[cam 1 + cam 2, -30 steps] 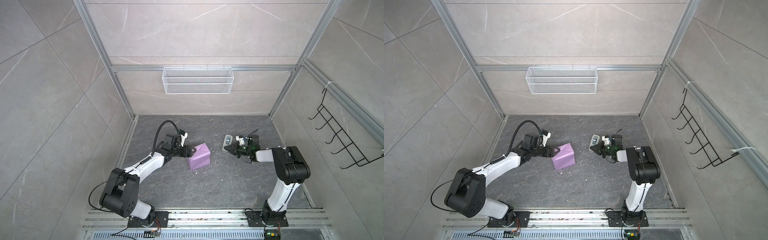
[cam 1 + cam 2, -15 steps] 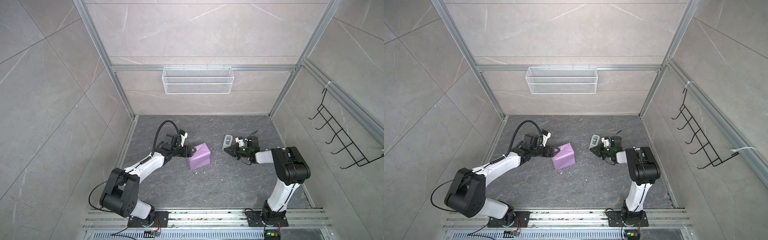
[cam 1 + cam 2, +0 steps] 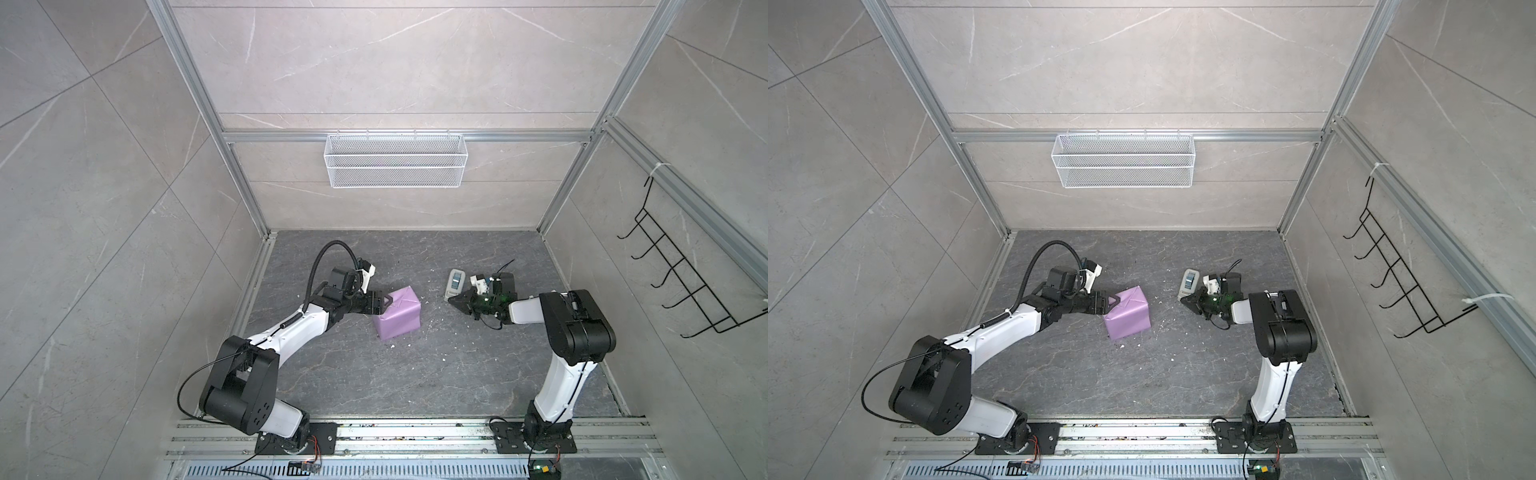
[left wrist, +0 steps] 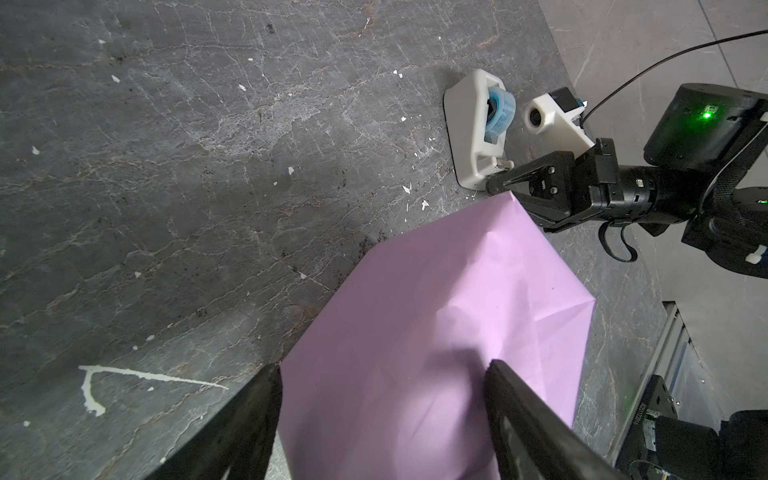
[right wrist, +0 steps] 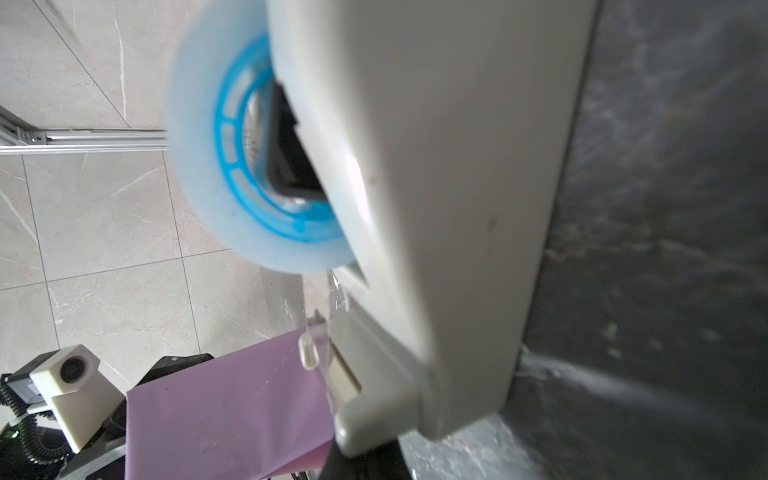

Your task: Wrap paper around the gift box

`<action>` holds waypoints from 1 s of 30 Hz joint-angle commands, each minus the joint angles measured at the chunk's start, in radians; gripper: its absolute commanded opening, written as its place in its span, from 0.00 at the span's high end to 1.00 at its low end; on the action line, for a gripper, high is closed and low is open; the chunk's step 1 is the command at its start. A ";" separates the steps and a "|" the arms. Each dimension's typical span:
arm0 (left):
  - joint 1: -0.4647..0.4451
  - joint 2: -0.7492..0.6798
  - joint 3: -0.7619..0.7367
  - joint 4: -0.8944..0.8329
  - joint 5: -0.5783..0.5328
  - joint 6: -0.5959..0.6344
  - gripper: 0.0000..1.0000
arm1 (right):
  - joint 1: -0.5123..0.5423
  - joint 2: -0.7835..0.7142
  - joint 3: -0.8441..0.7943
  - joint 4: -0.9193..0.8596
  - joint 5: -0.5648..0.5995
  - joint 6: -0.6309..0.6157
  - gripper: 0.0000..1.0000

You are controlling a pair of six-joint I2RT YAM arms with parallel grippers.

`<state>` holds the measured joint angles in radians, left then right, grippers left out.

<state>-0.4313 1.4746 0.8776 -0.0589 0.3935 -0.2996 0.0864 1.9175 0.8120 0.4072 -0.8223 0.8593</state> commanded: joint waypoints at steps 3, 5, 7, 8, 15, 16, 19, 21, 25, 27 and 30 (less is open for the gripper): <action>-0.001 0.030 -0.019 -0.055 -0.012 0.010 0.22 | -0.007 0.029 0.002 -0.160 0.080 -0.081 1.00; -0.001 0.032 -0.019 -0.055 -0.012 0.011 0.22 | -0.007 0.016 0.003 -0.183 0.091 -0.100 1.00; -0.001 0.033 -0.018 -0.056 -0.012 0.011 0.22 | -0.009 0.002 0.008 -0.211 0.102 -0.119 1.00; -0.001 0.034 -0.017 -0.055 -0.012 0.013 0.22 | -0.009 -0.007 0.012 -0.227 0.108 -0.129 1.00; -0.001 0.042 -0.017 -0.057 -0.012 0.014 0.22 | -0.007 -0.120 0.033 -0.290 0.100 -0.190 1.00; -0.001 0.043 -0.017 -0.057 -0.013 0.014 0.22 | -0.005 -0.155 0.028 -0.296 0.096 -0.205 1.00; -0.001 0.046 -0.016 -0.058 -0.013 0.016 0.22 | 0.018 -0.270 0.005 -0.316 0.081 -0.239 1.00; -0.002 0.046 -0.016 -0.059 -0.012 0.016 0.22 | 0.055 -0.353 -0.008 -0.328 0.082 -0.263 1.00; -0.001 0.043 -0.015 -0.062 -0.015 0.017 0.22 | 0.196 -0.481 0.020 -0.360 0.123 -0.319 1.00; -0.001 0.042 -0.015 -0.061 -0.017 0.017 0.22 | 0.289 -0.502 0.056 -0.364 0.146 -0.353 1.00; -0.001 0.048 -0.014 -0.062 -0.018 0.017 0.22 | 0.388 -0.488 0.115 -0.349 0.151 -0.378 1.00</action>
<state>-0.4313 1.4872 0.8776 -0.0456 0.3946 -0.2996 0.4229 1.4227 0.8806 0.0853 -0.6987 0.5468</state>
